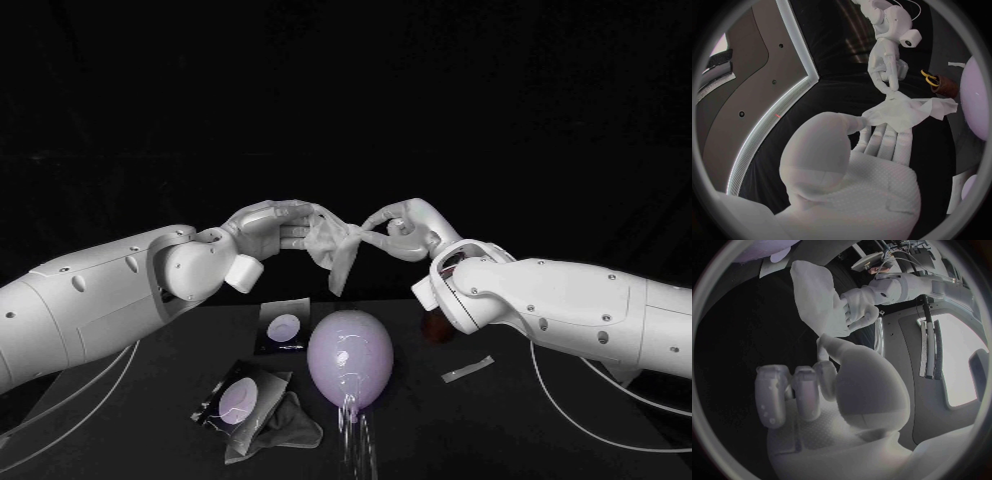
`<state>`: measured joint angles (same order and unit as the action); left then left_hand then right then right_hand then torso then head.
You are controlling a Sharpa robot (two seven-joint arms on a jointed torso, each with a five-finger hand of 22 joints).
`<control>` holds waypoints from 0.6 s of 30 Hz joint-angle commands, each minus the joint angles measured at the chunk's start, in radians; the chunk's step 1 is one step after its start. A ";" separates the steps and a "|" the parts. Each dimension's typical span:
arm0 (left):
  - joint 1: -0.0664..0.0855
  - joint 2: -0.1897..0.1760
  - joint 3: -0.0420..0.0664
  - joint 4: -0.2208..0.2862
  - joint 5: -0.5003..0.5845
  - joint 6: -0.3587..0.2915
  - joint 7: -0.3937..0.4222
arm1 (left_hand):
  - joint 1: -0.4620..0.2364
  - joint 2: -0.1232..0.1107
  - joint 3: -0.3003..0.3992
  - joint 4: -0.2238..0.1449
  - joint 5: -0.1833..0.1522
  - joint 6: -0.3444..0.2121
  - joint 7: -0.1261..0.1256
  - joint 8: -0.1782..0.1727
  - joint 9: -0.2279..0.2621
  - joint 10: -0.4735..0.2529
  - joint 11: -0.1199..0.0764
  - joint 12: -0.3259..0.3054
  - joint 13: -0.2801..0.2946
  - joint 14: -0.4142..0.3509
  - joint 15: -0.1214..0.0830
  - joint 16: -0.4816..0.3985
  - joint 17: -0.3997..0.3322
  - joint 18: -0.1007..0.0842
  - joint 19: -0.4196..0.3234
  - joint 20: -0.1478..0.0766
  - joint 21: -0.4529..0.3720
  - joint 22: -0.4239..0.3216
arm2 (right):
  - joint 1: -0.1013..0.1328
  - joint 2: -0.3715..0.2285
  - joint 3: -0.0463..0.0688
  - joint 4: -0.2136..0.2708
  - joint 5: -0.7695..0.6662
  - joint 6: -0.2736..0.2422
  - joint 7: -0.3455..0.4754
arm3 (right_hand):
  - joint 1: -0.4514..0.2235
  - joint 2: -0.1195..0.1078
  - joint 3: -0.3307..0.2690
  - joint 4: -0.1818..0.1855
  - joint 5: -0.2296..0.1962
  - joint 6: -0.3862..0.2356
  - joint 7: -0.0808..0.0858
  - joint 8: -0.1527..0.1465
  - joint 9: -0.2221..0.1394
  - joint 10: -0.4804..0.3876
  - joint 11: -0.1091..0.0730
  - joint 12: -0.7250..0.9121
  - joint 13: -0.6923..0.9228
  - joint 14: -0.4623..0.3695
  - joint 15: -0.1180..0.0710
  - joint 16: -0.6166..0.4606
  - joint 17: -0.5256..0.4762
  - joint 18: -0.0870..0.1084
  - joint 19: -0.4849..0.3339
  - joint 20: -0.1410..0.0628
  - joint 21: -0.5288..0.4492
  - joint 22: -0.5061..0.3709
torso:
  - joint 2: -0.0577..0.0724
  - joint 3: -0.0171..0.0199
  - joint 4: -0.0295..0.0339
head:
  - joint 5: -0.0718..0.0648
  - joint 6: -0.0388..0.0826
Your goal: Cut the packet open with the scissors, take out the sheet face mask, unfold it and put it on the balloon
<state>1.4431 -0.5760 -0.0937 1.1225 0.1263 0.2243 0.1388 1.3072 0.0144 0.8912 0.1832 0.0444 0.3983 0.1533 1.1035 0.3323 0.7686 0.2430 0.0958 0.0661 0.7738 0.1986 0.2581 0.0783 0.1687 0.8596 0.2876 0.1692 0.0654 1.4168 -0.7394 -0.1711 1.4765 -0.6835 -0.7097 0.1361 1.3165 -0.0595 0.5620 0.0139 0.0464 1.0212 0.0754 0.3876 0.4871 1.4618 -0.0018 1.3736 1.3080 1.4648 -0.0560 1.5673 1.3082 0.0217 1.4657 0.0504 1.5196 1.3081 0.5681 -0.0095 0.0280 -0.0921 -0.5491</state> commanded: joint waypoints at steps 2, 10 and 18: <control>0.000 -0.002 0.002 0.002 0.012 0.008 0.019 | 0.009 0.000 -0.001 -0.005 0.003 0.007 0.139 0.025 0.145 0.006 0.002 0.003 -0.001 0.008 0.001 -0.006 0.000 0.010 0.010 -0.001 -0.004 0.001 | -0.002 -0.002 0.000 -0.008 0.012 0.026 0.005 | -0.011 0.000 0.007 0.002 0.002 0.001 -0.003 0.019 0.050 0.008 0.000 0.003 0.114 0.106 -0.005 0.003 0.263 -0.008 0.075 -0.001 -0.002 0.245 | 0.000 0.0001 -0.0006 | 0.000 -0.001; -0.001 -0.005 0.002 -0.003 0.027 0.003 0.028 | 0.012 0.002 -0.003 -0.005 0.003 0.005 0.139 0.028 0.141 0.007 0.002 0.002 -0.001 0.012 -0.001 -0.010 0.001 0.013 0.029 -0.002 0.001 0.003 | -0.013 -0.006 0.000 -0.018 0.020 0.050 -0.001 | -0.013 -0.001 0.010 -0.001 0.002 0.000 -0.003 0.021 0.052 0.007 0.000 0.002 0.113 0.106 -0.005 0.003 0.263 -0.007 0.074 -0.001 -0.004 0.244 | 0.000 0.0003 -0.0006 | 0.000 -0.003; -0.002 -0.007 0.002 -0.011 0.036 0.004 0.031 | 0.016 0.005 -0.007 -0.004 0.004 0.000 0.138 0.033 0.134 0.007 0.000 -0.001 -0.001 0.021 -0.005 -0.019 0.002 0.015 0.079 -0.008 0.017 0.007 | -0.023 -0.010 0.000 -0.026 0.034 0.057 -0.002 | -0.013 -0.001 0.010 -0.001 0.002 0.000 -0.003 0.021 0.052 0.007 0.000 0.002 0.113 0.106 -0.005 0.003 0.263 -0.007 0.074 -0.001 -0.004 0.244 | 0.000 -0.0001 -0.0005 | -0.001 -0.006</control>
<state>1.4408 -0.5833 -0.0933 1.1121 0.1431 0.2242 0.1491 1.3124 0.0168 0.8883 0.1804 0.0439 0.3996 0.1519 1.1034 0.3323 0.7687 0.2429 0.0958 0.0660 0.7866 0.1931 0.2426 0.0785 0.1714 0.9351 0.2772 0.1811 0.0717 1.3950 -0.7492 -0.1712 1.4515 -0.6576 -0.6770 0.1326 1.3128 -0.0634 0.5662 0.0151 0.0458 1.0152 0.0769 0.4065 0.4872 1.4613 -0.0015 1.3735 1.3079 1.4646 -0.0557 1.5638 1.3073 0.0217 1.4651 0.0507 1.5181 1.3075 0.5681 -0.0092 0.0274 -0.0928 -0.5543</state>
